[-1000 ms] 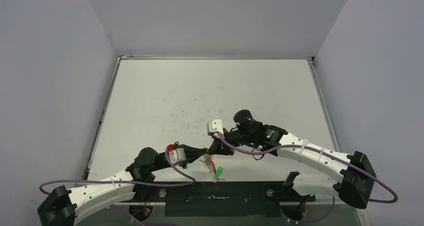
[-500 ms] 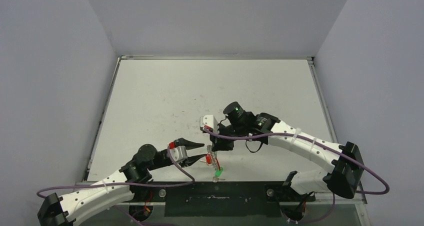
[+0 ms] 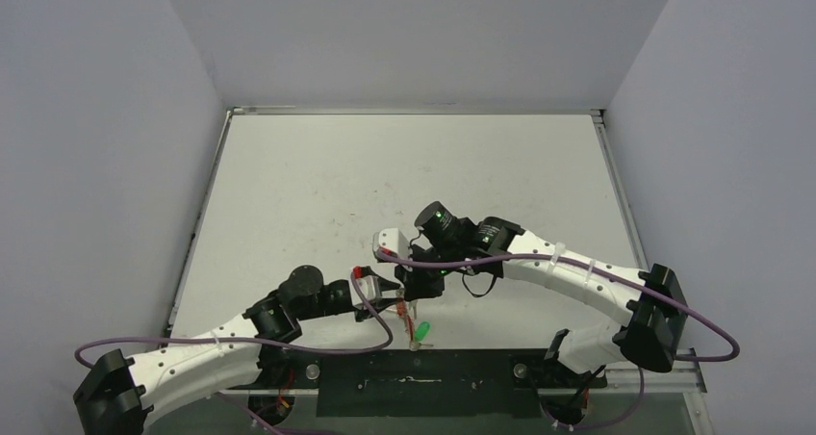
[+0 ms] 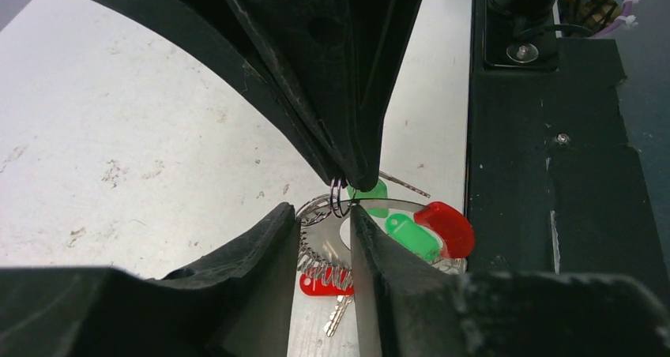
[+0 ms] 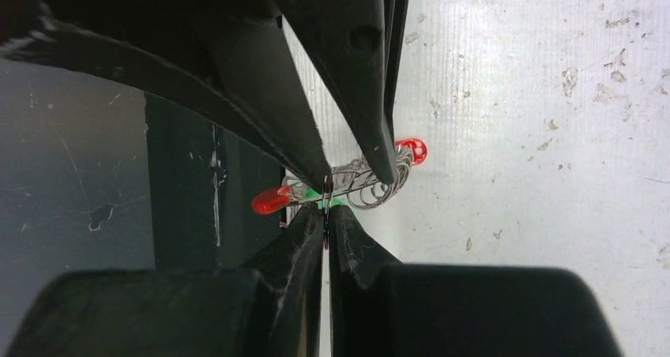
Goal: Put the keys on the keyring
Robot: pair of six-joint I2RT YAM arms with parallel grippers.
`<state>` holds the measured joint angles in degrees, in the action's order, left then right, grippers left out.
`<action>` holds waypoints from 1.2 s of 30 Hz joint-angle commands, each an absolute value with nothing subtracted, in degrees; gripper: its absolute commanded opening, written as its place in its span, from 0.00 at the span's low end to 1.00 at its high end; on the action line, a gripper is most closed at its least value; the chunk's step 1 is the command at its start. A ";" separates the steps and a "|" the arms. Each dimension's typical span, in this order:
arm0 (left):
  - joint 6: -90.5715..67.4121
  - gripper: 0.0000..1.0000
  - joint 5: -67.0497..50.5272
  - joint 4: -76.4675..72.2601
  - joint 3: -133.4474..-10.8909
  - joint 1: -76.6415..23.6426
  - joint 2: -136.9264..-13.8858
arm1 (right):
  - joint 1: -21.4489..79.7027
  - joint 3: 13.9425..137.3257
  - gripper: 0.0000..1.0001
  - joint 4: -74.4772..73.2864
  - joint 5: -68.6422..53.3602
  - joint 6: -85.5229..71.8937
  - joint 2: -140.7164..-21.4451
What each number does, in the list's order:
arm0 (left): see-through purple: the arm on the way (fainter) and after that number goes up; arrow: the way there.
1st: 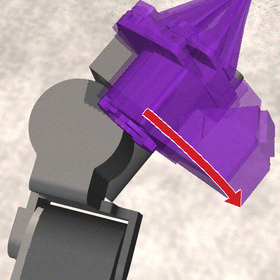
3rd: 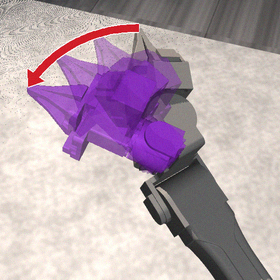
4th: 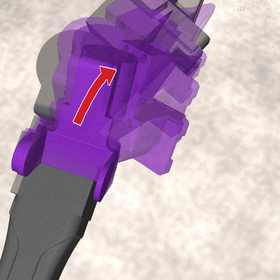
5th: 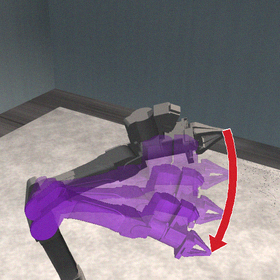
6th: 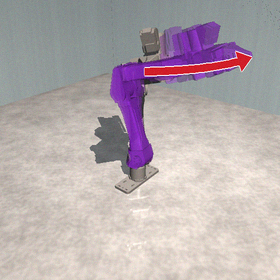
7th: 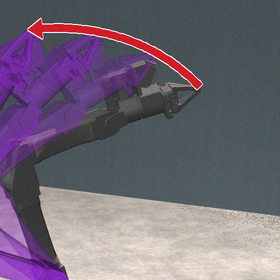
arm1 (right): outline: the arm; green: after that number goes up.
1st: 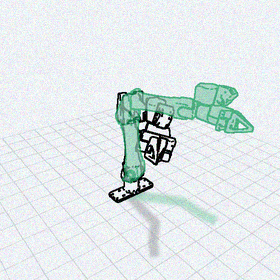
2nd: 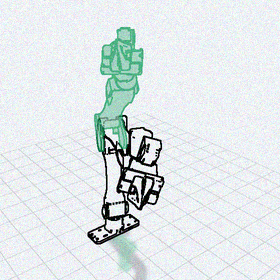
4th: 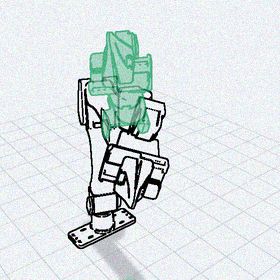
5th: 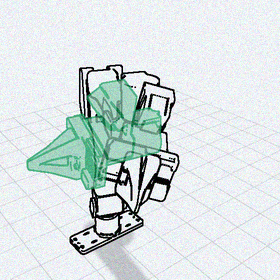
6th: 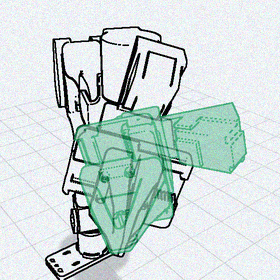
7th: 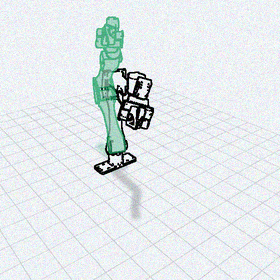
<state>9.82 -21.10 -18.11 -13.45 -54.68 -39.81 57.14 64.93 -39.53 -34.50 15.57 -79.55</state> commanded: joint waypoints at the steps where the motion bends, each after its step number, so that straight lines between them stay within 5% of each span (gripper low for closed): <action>1: 10.50 0.26 -23.86 -22.15 -16.70 -54.85 -41.84 | 57.78 67.76 0.00 -37.14 -34.19 13.89 -79.93; 6: 10.19 0.21 -25.22 -23.92 -16.88 -54.85 -43.45 | 57.95 67.69 0.00 -37.03 -33.97 13.89 -80.29; 13: 10.02 0.26 -25.37 -24.56 -16.64 -54.93 -42.50 | 57.98 67.35 0.00 -37.09 -33.54 14.07 -80.44; 19: 10.07 0.01 -25.34 -24.29 -16.57 -54.87 -42.61 | 58.07 67.31 0.00 -36.98 -33.66 14.11 -80.29; 22: 10.14 0.00 -25.66 -24.13 -16.70 -54.88 -43.33 | 58.04 67.26 0.00 -36.85 -33.32 14.49 -80.11; 27: 10.13 0.00 -24.96 -24.56 -16.08 -54.87 -43.37 | 57.21 64.78 0.22 -33.82 -31.46 14.80 -77.49; 31: 9.15 0.00 -23.39 -28.04 -14.12 -54.86 -42.18 | 54.61 59.49 0.49 -27.08 -32.39 13.71 -71.84; 36: 7.28 0.00 -22.27 -37.78 -9.17 -54.93 -40.18 | 52.21 52.58 0.58 -19.15 -34.07 13.71 -64.24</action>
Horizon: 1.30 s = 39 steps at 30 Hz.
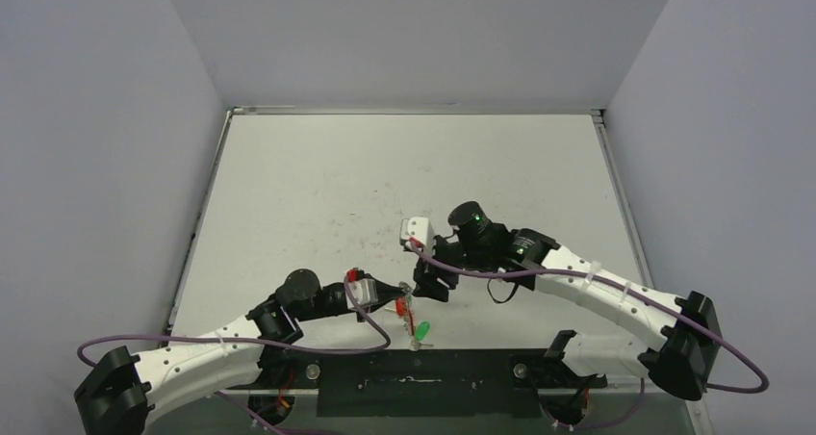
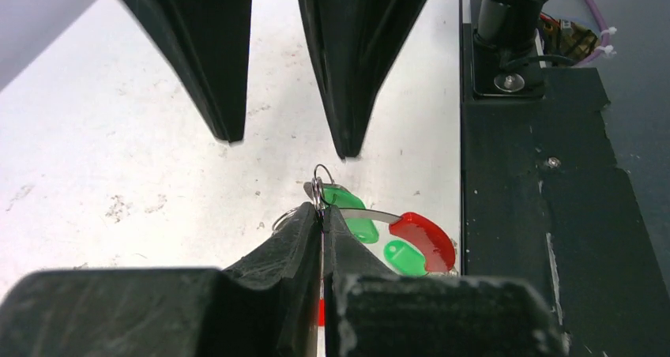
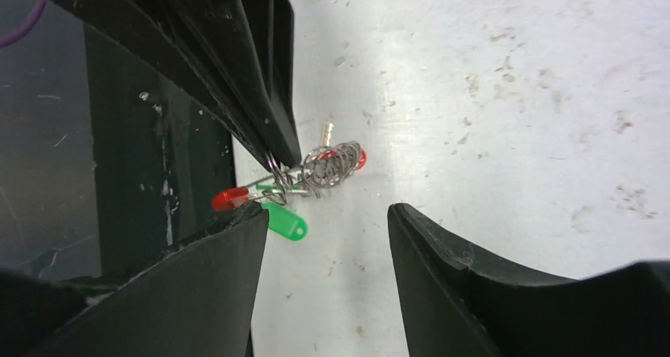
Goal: Put the keys on the keyring
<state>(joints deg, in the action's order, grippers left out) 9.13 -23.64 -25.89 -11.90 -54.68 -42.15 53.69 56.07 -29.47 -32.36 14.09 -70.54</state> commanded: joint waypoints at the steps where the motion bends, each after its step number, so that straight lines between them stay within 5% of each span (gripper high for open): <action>1: 7.03 0.00 -22.28 -39.94 -8.33 -54.93 -39.76 | 51.96 51.74 0.58 -18.32 -35.09 14.09 -63.27; 13: 6.40 0.00 -22.01 -46.06 -5.08 -54.93 -36.41 | 51.71 50.15 0.42 -14.75 -44.31 13.39 -64.26; 24: 6.37 0.00 -21.59 -45.01 -5.31 -54.93 -36.56 | 51.73 51.28 0.01 -16.06 -43.00 13.42 -66.46; 39: 6.68 0.00 -20.10 -43.00 -5.11 -54.93 -33.84 | 51.38 50.99 0.00 -19.26 -39.08 14.85 -68.92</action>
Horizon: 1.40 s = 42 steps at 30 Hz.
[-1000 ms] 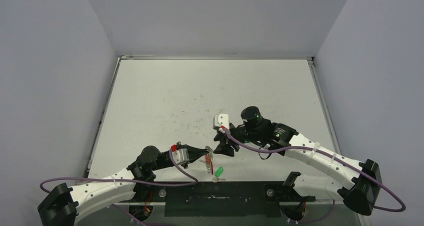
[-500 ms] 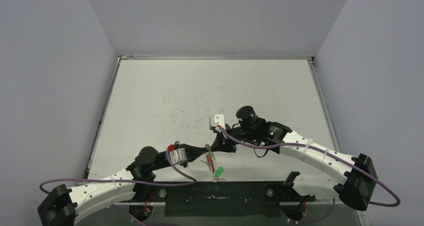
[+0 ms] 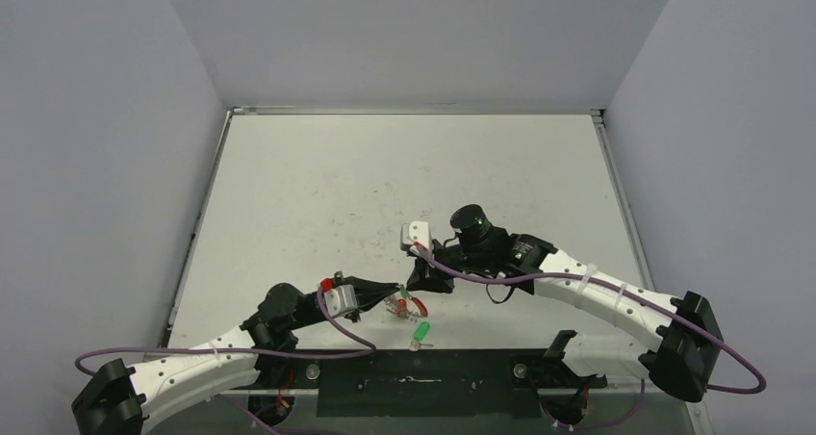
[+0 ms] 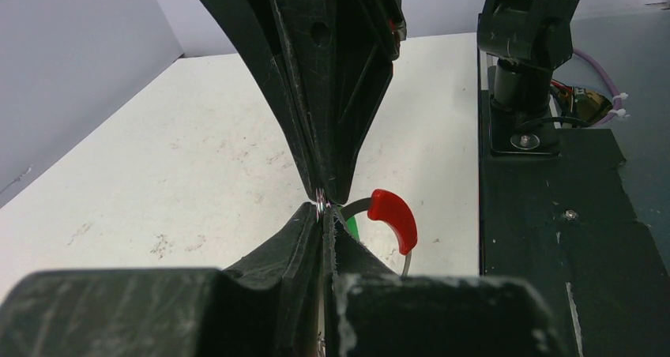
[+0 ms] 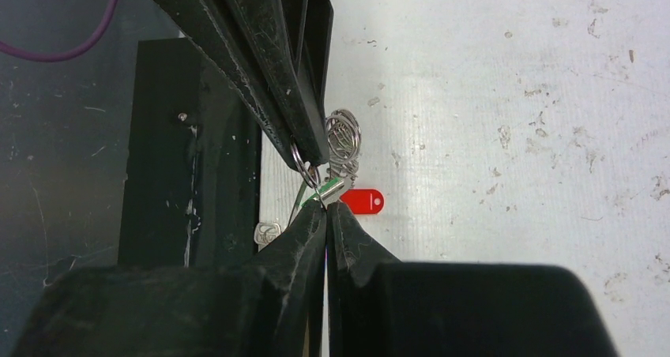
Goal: Put the keys on the keyring
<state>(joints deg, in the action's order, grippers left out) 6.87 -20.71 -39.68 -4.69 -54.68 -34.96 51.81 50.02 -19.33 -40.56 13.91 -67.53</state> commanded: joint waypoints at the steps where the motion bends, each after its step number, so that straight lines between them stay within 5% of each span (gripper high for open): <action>1: 6.60 0.00 -20.12 -42.94 -5.10 -54.93 -33.84 | 51.41 51.17 0.00 -19.43 -39.54 14.93 -69.37; 10: 6.41 0.00 -20.40 -43.34 -5.14 -54.93 -34.78 | 51.59 50.36 0.03 -15.57 -43.12 13.79 -70.24; 17: 5.98 0.00 -21.00 -43.89 -5.14 -54.93 -35.59 | 51.64 48.38 0.43 -12.67 -41.35 13.05 -67.37; 22: 5.68 0.00 -21.28 -44.03 -5.10 -54.93 -35.59 | 51.51 46.28 0.47 -9.18 -41.72 13.27 -64.18; 35: 5.46 0.00 -21.57 -44.02 -5.19 -54.93 -35.25 | 51.67 45.66 0.36 -3.78 -46.32 12.29 -67.36; 42: 5.42 0.00 -21.62 -43.64 -5.18 -54.98 -34.92 | 51.55 45.72 0.02 -3.08 -46.99 12.48 -68.73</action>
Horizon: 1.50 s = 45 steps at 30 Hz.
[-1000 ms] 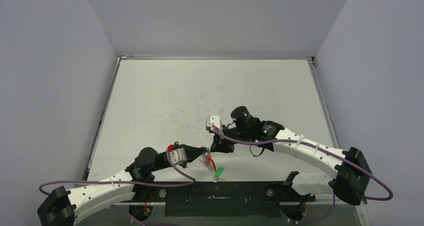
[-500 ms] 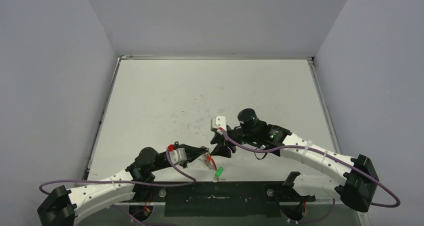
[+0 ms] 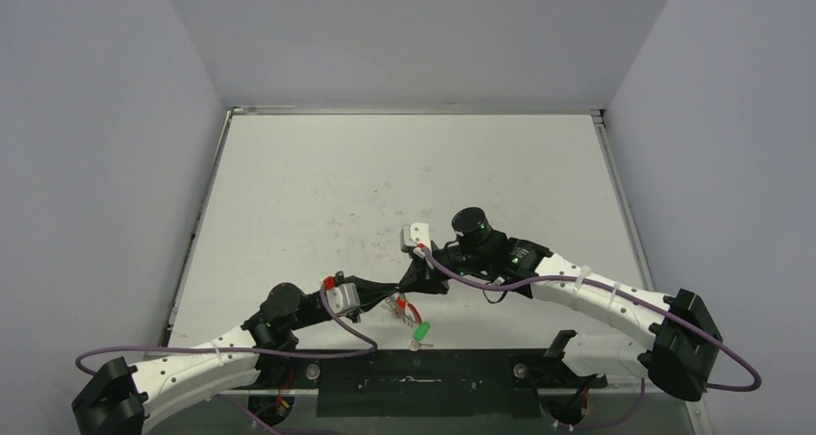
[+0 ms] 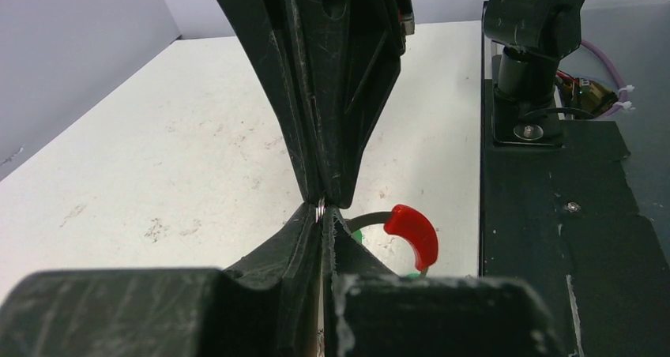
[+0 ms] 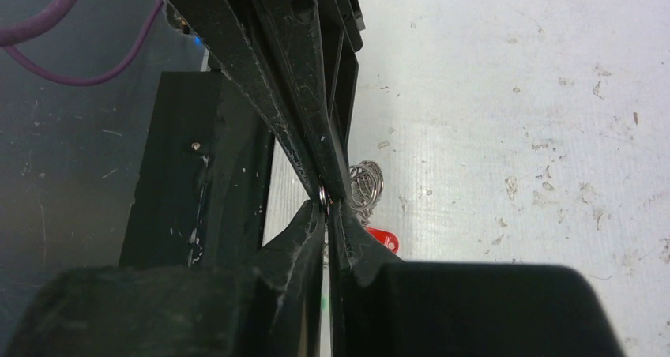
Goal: Put the keys on the keyring
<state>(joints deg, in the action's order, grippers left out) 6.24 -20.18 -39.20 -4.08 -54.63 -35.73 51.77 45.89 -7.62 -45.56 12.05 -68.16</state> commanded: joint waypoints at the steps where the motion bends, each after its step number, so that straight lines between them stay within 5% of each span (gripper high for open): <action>1: 5.38 0.00 -21.62 -43.68 -5.15 -54.94 -34.85 | 51.53 45.69 0.00 -3.27 -47.09 12.62 -68.73; 11: 6.34 0.00 -19.88 -40.16 -5.13 -54.93 -31.90 | 51.51 46.45 0.00 -7.65 -45.79 14.14 -66.77; 16: 7.49 0.24 -17.36 -32.19 -6.61 -54.93 -28.61 | 51.70 49.90 0.00 -14.74 -43.65 15.01 -67.47; 36: 13.14 0.42 -17.59 -9.32 -17.69 -54.94 -32.06 | 58.12 71.38 0.00 -40.95 -25.79 12.47 -80.55; 45: 13.21 0.27 -20.18 -11.73 -18.33 -55.02 -36.37 | 60.68 76.82 0.00 -44.92 -25.40 12.17 -85.27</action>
